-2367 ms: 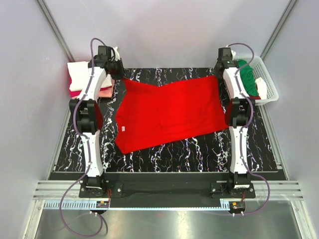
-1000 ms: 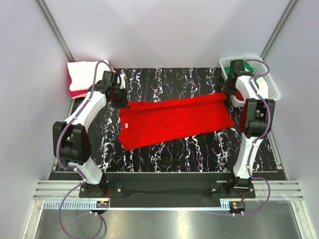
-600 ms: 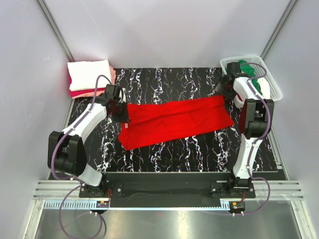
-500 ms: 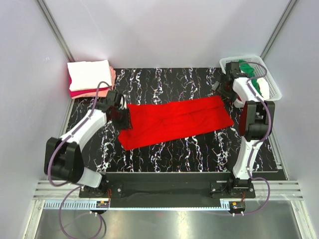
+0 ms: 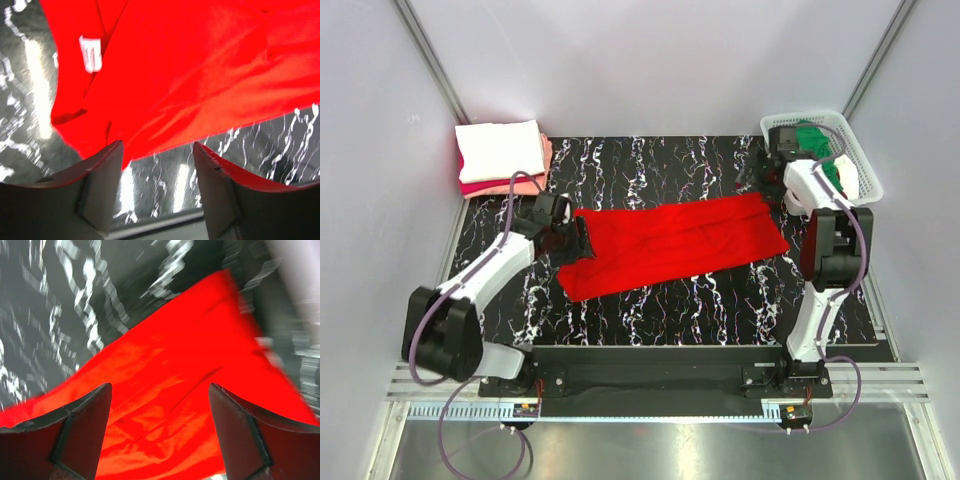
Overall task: Fold and stack the t-shirts
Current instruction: Fold the tshirt
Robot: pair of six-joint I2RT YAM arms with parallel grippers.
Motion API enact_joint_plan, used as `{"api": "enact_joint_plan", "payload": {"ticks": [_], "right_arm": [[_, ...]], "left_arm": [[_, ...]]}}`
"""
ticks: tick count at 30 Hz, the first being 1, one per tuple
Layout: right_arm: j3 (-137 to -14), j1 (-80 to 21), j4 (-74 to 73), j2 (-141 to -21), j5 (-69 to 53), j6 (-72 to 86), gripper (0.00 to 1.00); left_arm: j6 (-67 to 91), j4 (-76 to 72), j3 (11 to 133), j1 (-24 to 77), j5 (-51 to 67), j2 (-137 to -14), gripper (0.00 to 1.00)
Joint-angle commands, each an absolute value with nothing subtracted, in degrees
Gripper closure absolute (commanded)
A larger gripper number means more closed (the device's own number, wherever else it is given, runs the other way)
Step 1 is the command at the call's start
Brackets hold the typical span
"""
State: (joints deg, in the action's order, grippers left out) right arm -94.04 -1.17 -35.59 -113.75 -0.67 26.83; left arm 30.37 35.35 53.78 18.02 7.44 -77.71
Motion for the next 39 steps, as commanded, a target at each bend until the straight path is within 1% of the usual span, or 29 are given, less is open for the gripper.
{"api": "enact_joint_plan", "payload": {"ticks": [1,7,11,13,14,16,18,19,20,21,22,23,24,25,26,27,28,29,30,31,32,33,34,35,37,38,39], "right_arm": [[-92.8,-2.8,-34.4,-117.4,-7.9,24.6,0.16],[-88.6,-3.0,-34.8,-120.7,-8.4,26.1,0.2],[-83.5,-3.2,-35.7,-120.3,-10.5,28.9,0.24],[-78.6,-3.7,-35.3,-118.7,-11.0,30.1,0.27],[-76.7,-4.0,-34.1,-116.1,-13.2,30.4,0.3],[-69.5,-4.4,-31.8,-112.8,-16.9,33.9,0.4],[-63.1,-7.6,-29.3,-106.9,-19.9,37.4,0.39],[-61.5,-10.0,-29.3,-105.1,-20.9,38.7,0.39],[-60.1,-12.7,-29.2,-101.6,-22.8,40.2,0.39],[-57.8,-21.1,-28.6,-99.8,-24.2,45.5,0.39],[-57.4,-26.7,-25.7,-96.4,-25.2,48.7,0.38],[-58.3,-32.5,-25.1,-95.7,-26.2,51.6,0.36],[-63.7,-43.7,-24.9,-95.9,-26.9,55.9,0.34],[-67.6,-47.4,-25.7,-97.6,-27.6,56.6,0.31],[-72.0,-50.5,-28.5,-98.8,-26.7,56.2,0.25],[-80.7,-52.1,-32.1,-99.7,-25.0,52.9,0.23],[-83.9,-53.1,-39.0,-100.1,-22.9,51.3,0.21],[-86.1,-52.7,-41.7,-99.8,-18.4,49.8,0.19],[-89.1,-52.0,-44.2,-99.2,-15.9,47.3,0.15],[-90.1,-50.9,-47.4,-98.1,-13.8,46.0,0.13],[-90.4,-48.5,-48.1,-97.6,-11.3,44.9,0.11],[-90.4,-46.7,-48.2,-96.9,-10.7,43.5,0.09],[-90.0,-43.5,-48.1,-96.5,-10.5,42.9,0.1],[-89.7,-41.7,-47.9,-96.4,-10.6,41.6,0.09],[-89.6,-38.8,-47.6,-97.5,-10.7,40.3,0.09],[-89.6,-36.1,-47.4,-97.9,-10.8,39.7,0.09],[-89.6,-35.1,-46.9,-98.6,-10.9,38.5,0.09]], "left_arm": [[34.5,27.4,54.1,18.1,7.5,-84.7,0.42],[37.4,23.2,55.4,18.0,9.6,-95.2,0.49],[37.4,23.7,59.6,18.0,8.9,-100.6,0.49],[36.7,25.2,64.6,17.8,7.4,-104.7,0.48],[36.4,25.9,66.5,17.7,6.9,-106.3,0.48],[35.4,28.4,74.5,17.1,5.9,-111.9,0.48],[34.8,31.8,81.4,16.4,5.4,-118.3,0.48],[34.5,33.7,89.9,15.7,5.4,-120.7,0.48],[34.4,35.8,94.9,15.5,5.3,-123.4,0.48],[34.2,39.9,100.0,15.1,5.0,-128.8,0.48],[34.0,42.0,113.9,14.4,5.2,-131.8,0.47],[33.9,44.1,120.9,14.2,5.7,-135.0,0.47],[33.8,46.9,129.6,13.8,6.8,-141.5,0.46],[33.8,46.8,143.0,13.4,12.5,-144.5,0.44],[34.0,46.1,148.4,13.3,16.0,-146.8,0.4],[35.1,41.5,150.2,13.3,19.1,-147.7,0.32],[35.9,37.3,149.4,13.3,24.7,-146.2,0.28],[36.6,32.9,141.3,13.3,26.8,-143.6,0.24],[37.3,25.2,136.9,13.3,27.6,-137.0,0.19],[37.1,22.5,132.4,13.2,28.4,-134.0,0.01],[36.3,20.9,128.4,13.2,28.8,-131.3,0.01],[34.2,22.0,128.0,13.2,28.8,-128.1,0.01],[33.1,23.8,128.3,13.1,28.7,-127.1,0.01],[31.2,28.2,129.6,12.9,28.7,-125.7,0.01],[30.2,32.2,129.2,12.0,27.4,-123.8,0.01],[29.9,34.0,128.1,11.5,26.5,-121.0,0.01],[29.4,36.4,124.1,11.0,24.6,-119.0,0.01]]}}
